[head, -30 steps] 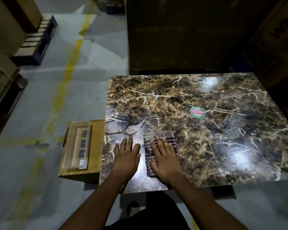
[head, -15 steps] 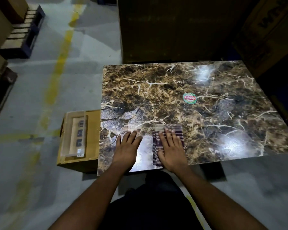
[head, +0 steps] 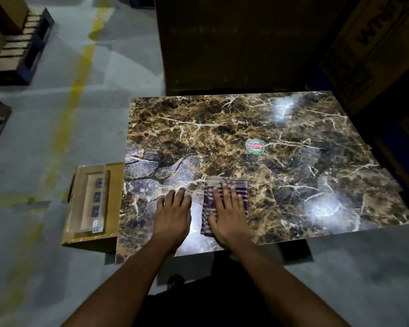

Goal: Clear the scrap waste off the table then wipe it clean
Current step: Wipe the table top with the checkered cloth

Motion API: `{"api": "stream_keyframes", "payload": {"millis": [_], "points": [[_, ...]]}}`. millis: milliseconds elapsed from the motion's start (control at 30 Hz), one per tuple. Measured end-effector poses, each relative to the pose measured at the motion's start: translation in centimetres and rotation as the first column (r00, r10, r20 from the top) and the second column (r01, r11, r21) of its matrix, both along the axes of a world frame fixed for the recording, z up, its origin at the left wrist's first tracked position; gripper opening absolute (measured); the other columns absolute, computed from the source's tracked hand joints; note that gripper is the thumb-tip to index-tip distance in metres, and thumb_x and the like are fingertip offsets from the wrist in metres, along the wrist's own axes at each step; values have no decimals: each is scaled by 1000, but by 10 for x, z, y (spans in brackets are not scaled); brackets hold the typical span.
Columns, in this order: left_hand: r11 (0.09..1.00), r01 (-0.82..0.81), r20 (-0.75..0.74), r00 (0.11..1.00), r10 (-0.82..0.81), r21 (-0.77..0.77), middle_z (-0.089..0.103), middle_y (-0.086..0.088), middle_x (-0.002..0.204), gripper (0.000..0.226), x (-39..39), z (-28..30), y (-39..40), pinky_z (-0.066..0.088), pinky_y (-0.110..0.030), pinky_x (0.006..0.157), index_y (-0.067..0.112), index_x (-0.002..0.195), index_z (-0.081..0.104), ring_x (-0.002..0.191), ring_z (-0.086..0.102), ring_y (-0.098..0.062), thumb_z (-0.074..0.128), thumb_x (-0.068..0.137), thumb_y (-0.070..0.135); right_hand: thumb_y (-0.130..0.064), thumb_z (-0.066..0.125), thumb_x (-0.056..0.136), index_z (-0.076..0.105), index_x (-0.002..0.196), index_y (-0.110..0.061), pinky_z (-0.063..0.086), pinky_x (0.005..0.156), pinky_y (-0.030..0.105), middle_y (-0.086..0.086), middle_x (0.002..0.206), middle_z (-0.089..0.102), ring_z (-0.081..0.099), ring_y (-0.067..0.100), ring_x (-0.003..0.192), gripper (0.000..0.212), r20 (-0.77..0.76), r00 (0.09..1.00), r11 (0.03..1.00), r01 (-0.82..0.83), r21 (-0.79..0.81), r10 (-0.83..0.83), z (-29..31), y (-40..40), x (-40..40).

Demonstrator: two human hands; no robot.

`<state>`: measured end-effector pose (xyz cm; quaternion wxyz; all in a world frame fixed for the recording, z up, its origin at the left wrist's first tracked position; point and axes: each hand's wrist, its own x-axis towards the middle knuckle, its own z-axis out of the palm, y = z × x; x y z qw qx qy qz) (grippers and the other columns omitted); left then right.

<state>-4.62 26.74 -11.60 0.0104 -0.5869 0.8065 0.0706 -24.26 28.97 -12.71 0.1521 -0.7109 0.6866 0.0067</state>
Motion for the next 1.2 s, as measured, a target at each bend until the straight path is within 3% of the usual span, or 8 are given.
{"api": "stream_keyframes", "payload": {"millis": [133, 300, 467, 667, 833, 1000, 1200], "points": [[1000, 8, 23, 1000, -7, -30, 48, -6, 133, 43, -11, 4, -15, 38, -47, 96, 25, 142, 43, 111, 43, -30, 41, 102, 42, -53, 23, 96, -12, 161, -30, 0, 127, 46, -1, 167, -22, -19, 22, 155, 77, -8, 992, 992, -122, 27, 123, 1, 12, -26], [997, -76, -51, 996, 77, 16, 35, -9, 152, 31, -25, 4, -37, 38, -50, 104, 27, 130, 45, 135, 36, -33, 44, 101, 40, -54, 20, 94, -8, 161, -27, 1, 127, 46, 6, 170, -9, -8, 29, 157, 78, -27, 1000, 1000, 14, -5, -14, 3, -61, -42], [995, -94, -5, 996, 94, 20, 44, -5, 138, 42, -35, 8, -62, 39, -43, 94, 24, 139, 40, 115, 42, -29, 40, 101, 42, -50, 26, 94, 2, 162, -26, 3, 127, 47, 4, 171, -7, -7, 26, 157, 76, 2, 984, 984, -179, -14, 179, 3, -63, -45], [988, -137, -25, 990, 139, 73, 31, -5, 158, 50, -45, 6, -101, 34, -49, 110, 25, 150, 32, 141, 31, -30, 36, 103, 43, -50, 30, 93, 5, 162, -24, 4, 127, 48, 8, 171, 0, -1, 32, 157, 79, -2, 999, 998, -36, -45, 36, -1, -141, -48], [984, -130, -10, 991, 132, 120, 23, -6, 165, 58, -55, 5, -127, 27, -47, 117, 19, 157, 24, 149, 23, -29, 28, 105, 44, -49, 31, 95, 6, 162, -25, 5, 127, 47, 4, 171, -3, -9, 25, 157, 76, 15, 979, 977, -204, -62, 205, -3, -142, -56], [985, -134, -40, 990, 139, 107, 19, -6, 167, 59, -65, 4, -152, 23, -46, 120, 18, 159, 20, 151, 20, -27, 30, 106, 42, -49, 31, 95, 7, 163, -22, 5, 127, 48, 9, 171, 2, -1, 31, 157, 77, -4, 998, 995, -66, -69, 66, -3, -205, -59], [986, -129, -14, 991, 131, 106, 21, -6, 166, 60, -73, 1, -184, 25, -47, 118, 18, 159, 21, 150, 22, -27, 30, 105, 43, -51, 30, 95, 5, 162, -26, 4, 126, 48, 4, 171, -6, -9, 25, 157, 76, 21, 976, 975, -213, -61, 215, -5, -211, -69]]}}
